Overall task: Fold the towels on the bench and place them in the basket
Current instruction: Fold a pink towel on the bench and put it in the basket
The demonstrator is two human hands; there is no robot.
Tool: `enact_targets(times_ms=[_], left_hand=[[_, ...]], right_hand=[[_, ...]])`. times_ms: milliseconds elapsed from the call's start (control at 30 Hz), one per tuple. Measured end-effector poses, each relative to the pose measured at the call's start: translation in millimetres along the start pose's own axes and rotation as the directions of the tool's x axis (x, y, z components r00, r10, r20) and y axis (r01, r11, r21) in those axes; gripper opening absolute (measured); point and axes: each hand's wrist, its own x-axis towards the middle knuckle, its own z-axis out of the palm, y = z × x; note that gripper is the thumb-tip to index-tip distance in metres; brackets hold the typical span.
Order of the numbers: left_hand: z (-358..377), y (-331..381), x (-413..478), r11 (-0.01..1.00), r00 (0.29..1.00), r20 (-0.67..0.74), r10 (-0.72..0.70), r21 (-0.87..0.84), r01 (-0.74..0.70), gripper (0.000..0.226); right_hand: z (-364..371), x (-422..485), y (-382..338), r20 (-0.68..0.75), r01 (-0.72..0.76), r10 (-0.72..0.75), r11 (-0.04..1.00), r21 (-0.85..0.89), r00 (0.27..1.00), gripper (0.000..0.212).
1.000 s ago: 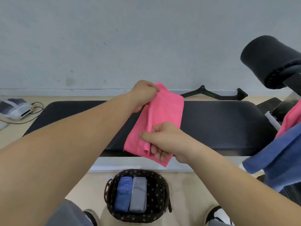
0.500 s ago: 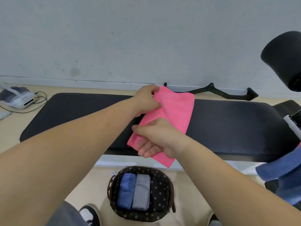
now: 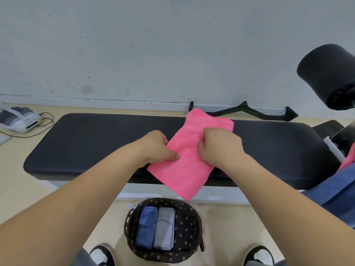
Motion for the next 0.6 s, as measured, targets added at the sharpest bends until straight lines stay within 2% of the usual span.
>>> enact_targets(times_ms=[67, 133, 200, 267, 300, 333, 367, 433, 500, 600], left_hand=[[-4.0, -1.3, 1.6, 1.0, 1.0, -0.02, 0.006, -0.021, -0.007, 0.028], [-10.2, -3.4, 6.5, 0.997, 0.992, -0.1, 0.072, 0.005, -0.072, 0.022], [-17.4, -8.6, 14.2, 0.984, 0.962, -0.23, 0.148, 0.131, -0.121, 0.023], [-24.9, -15.4, 18.6, 0.963, 0.939, -0.299, 0.169, 0.255, -0.093, 0.034], [-27.6, -19.3, 19.7, 0.961, 0.947, -0.285, 0.152, 0.265, -0.074, 0.039], [-29.6, -23.6, 19.7, 0.969, 0.962, -0.245, 0.118, 0.242, -0.057, 0.044], [-30.9, -26.9, 18.7, 0.979, 0.978, -0.192, 0.076, 0.2, -0.037, 0.048], [-34.4, -32.8, 17.0, 0.994, 0.996, -0.094, 0.008, 0.106, 0.002, 0.05], [-38.0, -34.9, 14.3, 1.0, 1.0, -0.006, -0.023, 0.005, 0.023, 0.038], [-43.1, -35.5, 9.1, 0.992, 0.999, 0.025, -0.028, -0.121, 0.031, 0.021]], right_hand=[[-11.7, -3.9, -1.9, 0.119, -0.058, 0.065, 0.996, -0.064, 0.991, 0.012], [-17.1, -7.2, -2.5, 0.175, -0.094, 0.104, 0.993, -0.065, 0.979, 0.017], [-15.8, -7.0, -1.2, 0.092, -0.091, 0.093, 0.995, -0.026, 0.991, 0.025], [-6.3, -5.1, 4.4, -0.103, -0.023, 0.027, 0.999, 0.036, 0.994, 0.024], [2.3, -1.9, 9.8, -0.151, 0.035, -0.028, 0.998, 0.043, 0.988, 0.028], [10.1, 1.8, 15.6, -0.123, 0.088, -0.083, 0.996, 0.032, 0.989, 0.04], [17.9, 5.4, 22.0, -0.037, 0.121, -0.12, 0.992, 0.037, 0.992, 0.052], [31.9, 9.9, 31.8, 0.145, 0.118, -0.126, 0.991, 0.06, 0.981, 0.063], [40.6, 11.7, 38.7, 0.199, 0.093, -0.107, 0.993, 0.076, 0.974, 0.065], [41.4, 9.5, 35.7, 0.156, 0.057, -0.068, 0.995, 0.076, 0.985, 0.07]])
